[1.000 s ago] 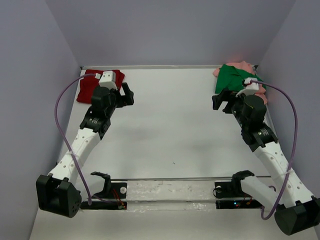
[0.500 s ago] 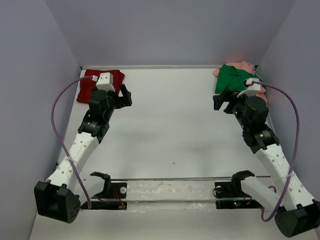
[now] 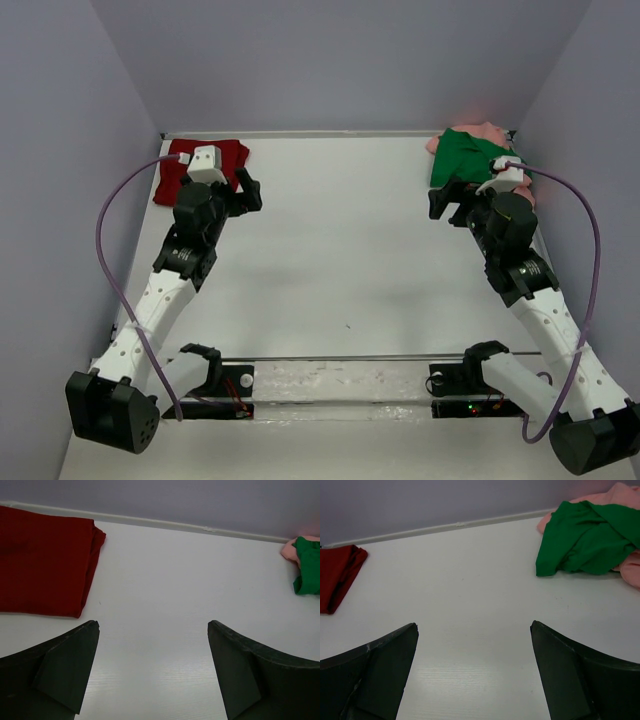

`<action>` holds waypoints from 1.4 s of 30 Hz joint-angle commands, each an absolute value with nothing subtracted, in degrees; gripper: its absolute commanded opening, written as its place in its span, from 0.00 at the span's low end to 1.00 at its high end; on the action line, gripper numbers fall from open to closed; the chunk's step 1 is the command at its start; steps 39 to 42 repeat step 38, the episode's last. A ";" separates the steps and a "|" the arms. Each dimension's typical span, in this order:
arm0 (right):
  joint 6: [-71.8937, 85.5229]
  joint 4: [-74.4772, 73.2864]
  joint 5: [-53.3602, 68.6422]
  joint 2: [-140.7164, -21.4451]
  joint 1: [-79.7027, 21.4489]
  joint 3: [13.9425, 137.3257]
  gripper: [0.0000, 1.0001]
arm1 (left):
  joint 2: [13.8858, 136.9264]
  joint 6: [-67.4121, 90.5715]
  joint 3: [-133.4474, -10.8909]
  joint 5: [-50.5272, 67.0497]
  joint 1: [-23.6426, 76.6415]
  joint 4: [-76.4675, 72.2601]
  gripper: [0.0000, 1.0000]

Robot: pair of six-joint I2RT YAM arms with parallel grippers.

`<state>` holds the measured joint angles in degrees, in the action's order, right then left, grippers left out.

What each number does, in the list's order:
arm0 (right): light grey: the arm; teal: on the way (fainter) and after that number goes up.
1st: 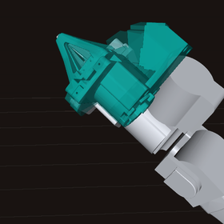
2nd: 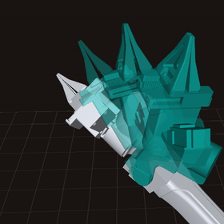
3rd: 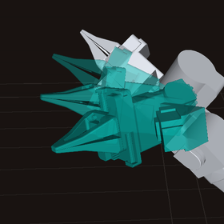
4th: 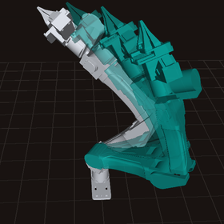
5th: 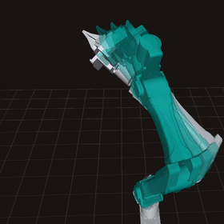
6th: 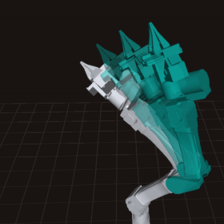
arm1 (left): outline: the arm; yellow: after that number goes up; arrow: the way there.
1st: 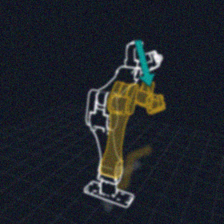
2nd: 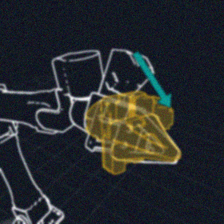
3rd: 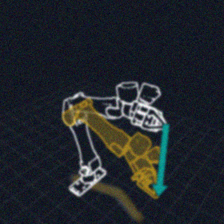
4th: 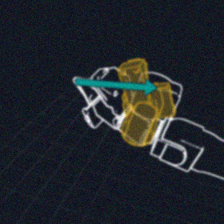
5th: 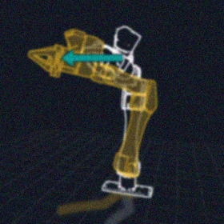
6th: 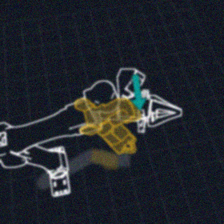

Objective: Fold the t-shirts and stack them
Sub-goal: Put the neatly folded tshirt into the corner of the board with the left arm

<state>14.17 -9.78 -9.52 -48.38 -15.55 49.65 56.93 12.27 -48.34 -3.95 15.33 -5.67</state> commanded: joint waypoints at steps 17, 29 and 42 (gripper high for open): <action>14.15 -7.21 -10.81 -49.04 -15.64 49.57 1.00 | 54.40 8.18 -47.81 -8.53 15.47 -9.93 0.99; 13.01 -7.64 -11.16 -49.83 -15.64 49.57 1.00 | 56.60 8.26 -48.69 -8.96 15.47 -10.19 0.99; 11.60 -10.10 -12.48 -49.21 -15.64 49.74 1.00 | 58.27 9.23 -48.78 -9.14 15.47 -11.51 0.99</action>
